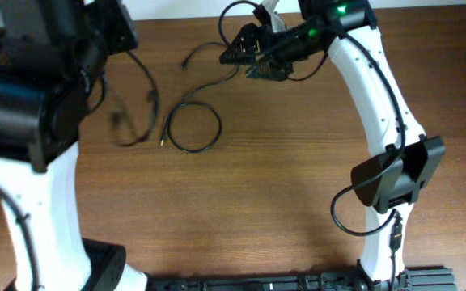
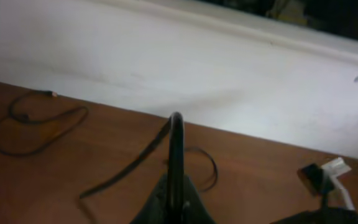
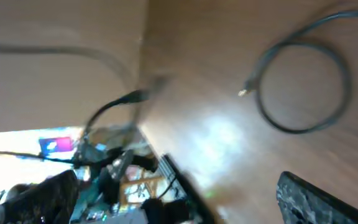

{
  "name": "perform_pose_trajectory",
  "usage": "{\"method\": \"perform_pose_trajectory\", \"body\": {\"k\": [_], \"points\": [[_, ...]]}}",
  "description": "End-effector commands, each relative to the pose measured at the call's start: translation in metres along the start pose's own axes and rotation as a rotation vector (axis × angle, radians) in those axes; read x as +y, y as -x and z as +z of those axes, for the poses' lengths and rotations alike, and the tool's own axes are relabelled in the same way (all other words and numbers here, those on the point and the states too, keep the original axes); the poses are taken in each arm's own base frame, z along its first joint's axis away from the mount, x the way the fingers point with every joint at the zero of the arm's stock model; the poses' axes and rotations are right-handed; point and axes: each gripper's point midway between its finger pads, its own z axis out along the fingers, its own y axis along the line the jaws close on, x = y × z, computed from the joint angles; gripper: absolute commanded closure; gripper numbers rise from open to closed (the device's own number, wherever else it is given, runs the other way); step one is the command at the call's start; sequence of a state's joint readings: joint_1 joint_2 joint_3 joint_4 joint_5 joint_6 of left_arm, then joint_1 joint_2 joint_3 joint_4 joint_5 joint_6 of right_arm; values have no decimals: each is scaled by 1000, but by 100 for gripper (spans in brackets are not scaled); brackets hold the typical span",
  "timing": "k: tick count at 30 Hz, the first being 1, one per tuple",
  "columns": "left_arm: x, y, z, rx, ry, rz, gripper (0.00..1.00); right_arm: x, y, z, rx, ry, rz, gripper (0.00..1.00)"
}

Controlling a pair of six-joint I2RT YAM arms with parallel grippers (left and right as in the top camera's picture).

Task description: Untangle cables

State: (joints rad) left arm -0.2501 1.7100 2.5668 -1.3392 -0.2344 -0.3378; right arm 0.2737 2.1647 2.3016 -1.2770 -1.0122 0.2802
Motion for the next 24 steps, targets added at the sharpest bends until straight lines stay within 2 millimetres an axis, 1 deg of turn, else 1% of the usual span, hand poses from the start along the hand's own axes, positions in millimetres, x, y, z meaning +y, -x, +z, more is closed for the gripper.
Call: {"method": "perform_pose_trajectory", "body": {"k": [1,2,4,5,7,8,10,11,12,14,16,17,18,20,21,23,24], "points": [[-3,-8,41,39,35,-20,100,28,-16,11,70,130,-82,1],[-2,-8,48,40,54,-48,100,30,-18,14,75,131,-88,1],[3,-15,73,60,100,-163,100,35,-20,15,68,105,-119,2],[3,-19,79,68,109,-275,100,33,-21,19,68,74,-127,1],[-1,-23,84,75,107,-443,100,35,-23,25,72,62,-146,1],[-3,-24,84,79,100,-485,100,37,-22,27,69,65,-155,1],[-1,-30,83,89,127,-717,100,34,-13,35,35,9,-108,1],[0,-30,83,87,130,-771,100,32,-9,42,10,-36,-75,1],[0,-30,83,86,131,-793,100,27,-5,48,-17,-96,-33,2],[3,-28,83,68,145,-820,100,2,4,55,-128,-297,136,1],[7,-26,82,44,166,-916,100,-6,14,55,-204,-360,185,1],[7,-27,82,45,166,-925,100,-11,22,52,-263,-398,218,2],[3,-28,83,65,148,-927,100,-21,30,45,-330,-463,249,2],[1,-29,81,73,139,-929,100,-44,44,26,-469,-602,293,1],[-3,-28,78,85,113,-934,100,-49,48,22,-500,-632,289,2],[-6,-25,70,90,85,-939,100,-50,55,24,-519,-628,280,1],[-8,-21,62,87,64,-944,100,-51,59,26,-529,-619,273,1]]}}
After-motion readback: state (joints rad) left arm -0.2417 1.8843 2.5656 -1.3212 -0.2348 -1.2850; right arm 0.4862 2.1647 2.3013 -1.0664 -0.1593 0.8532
